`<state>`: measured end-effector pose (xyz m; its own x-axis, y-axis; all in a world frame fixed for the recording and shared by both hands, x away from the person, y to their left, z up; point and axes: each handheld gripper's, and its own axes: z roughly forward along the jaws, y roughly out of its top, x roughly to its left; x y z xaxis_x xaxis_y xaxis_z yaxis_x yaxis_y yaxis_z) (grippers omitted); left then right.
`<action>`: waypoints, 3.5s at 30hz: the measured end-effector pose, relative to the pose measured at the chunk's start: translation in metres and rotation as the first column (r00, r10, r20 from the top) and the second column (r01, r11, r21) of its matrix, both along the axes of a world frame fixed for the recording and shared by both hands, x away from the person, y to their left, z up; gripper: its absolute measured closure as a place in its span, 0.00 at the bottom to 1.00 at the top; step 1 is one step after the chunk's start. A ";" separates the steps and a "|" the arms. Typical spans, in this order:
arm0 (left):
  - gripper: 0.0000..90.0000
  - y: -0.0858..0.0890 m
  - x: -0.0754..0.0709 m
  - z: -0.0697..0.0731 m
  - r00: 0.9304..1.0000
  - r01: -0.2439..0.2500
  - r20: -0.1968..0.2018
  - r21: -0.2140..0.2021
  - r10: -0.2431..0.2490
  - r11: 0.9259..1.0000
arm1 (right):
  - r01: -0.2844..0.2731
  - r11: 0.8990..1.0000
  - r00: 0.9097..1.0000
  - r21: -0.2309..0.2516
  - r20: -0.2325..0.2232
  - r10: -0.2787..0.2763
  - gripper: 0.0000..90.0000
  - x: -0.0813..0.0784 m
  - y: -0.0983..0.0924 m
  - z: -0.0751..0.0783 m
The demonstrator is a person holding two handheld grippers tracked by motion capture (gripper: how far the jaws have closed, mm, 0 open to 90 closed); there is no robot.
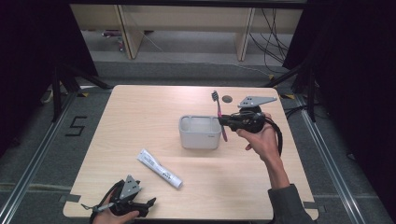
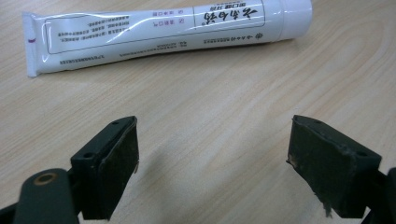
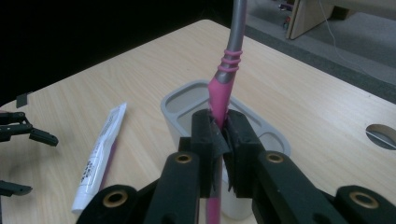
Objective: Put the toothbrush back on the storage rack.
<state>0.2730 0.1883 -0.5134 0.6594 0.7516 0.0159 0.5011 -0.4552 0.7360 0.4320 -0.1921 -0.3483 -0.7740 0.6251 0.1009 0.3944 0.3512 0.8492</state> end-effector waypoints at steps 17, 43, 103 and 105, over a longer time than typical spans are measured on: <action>0.18 0.000 0.000 0.000 1.000 -0.001 0.000 -0.004 0.001 1.000 | 0.047 0.994 0.998 0.103 0.027 -0.050 0.93 0.027 0.004 -0.001; 0.18 0.000 0.000 0.000 1.000 -0.005 0.003 -0.007 0.005 1.000 | 0.139 0.978 0.986 0.158 0.067 -0.151 0.93 0.054 0.005 -0.014; 0.18 0.000 0.000 -0.001 1.000 -0.005 0.003 -0.004 0.005 1.000 | 0.171 0.972 0.982 0.162 0.051 -0.181 0.92 0.055 0.012 -0.087; 0.18 0.000 0.000 -0.001 1.000 -0.005 0.004 -0.005 0.005 1.000 | 0.167 0.973 0.983 0.158 0.051 -0.177 0.92 0.055 0.012 -0.088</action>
<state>0.2727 0.1883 -0.5140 0.6559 0.7547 0.0144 0.5005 -0.4491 0.7402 0.4868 -0.1799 -0.4361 -0.6641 0.7306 0.1586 0.3802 0.1473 0.9131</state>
